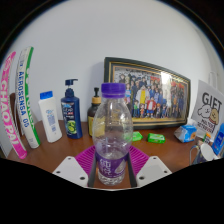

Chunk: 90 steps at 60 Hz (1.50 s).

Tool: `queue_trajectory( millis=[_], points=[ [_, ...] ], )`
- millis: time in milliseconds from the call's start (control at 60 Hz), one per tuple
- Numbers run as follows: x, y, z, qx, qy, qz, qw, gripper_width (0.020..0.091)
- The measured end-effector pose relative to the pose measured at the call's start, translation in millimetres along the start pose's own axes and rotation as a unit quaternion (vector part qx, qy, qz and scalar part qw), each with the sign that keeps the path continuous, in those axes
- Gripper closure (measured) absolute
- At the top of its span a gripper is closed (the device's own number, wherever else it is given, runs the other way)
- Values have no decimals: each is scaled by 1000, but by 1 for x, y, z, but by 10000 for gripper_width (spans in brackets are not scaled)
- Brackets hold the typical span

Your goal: Pour water

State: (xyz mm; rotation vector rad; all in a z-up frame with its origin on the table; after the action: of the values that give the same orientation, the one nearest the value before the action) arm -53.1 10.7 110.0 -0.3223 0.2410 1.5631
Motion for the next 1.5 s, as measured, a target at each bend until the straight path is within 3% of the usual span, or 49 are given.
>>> queue_trajectory(
  millis=[133,183,200,317,433,583,733,1000,1117,1317,1500],
  points=[
    [-1,-3,0,9,-2,8,1000,742],
    [-3,-4,2,11,2,9,1000,745],
    [-4,-4,3,11,3,10,1000,785],
    [-26,-11,31,59,-14,32,998,786],
    [-56,-22,70,220,-27,94,971,787],
    [-86,-58,105,439,-39,174,880,785],
    [-99,-97,111,614,-40,212,759,785],
    [-104,-157,77,806,-24,228,546,785],
    [-101,-177,57,844,-19,223,487,786],
    [-110,-178,53,824,27,234,516,786],
    [-121,-191,71,686,43,228,689,787]
  ],
)
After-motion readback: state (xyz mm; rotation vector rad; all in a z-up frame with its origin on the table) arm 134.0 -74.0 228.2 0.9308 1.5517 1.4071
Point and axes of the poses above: the point between the fingertips, and its own axes, seen from behind it with the camera up: y to the left, z up, x forward, the way the camera looks, the point moved 8 cm from there along -x, backward, against the way the camera looks, and after that the axes turned 1 degree about z, right-handed, at the moved point
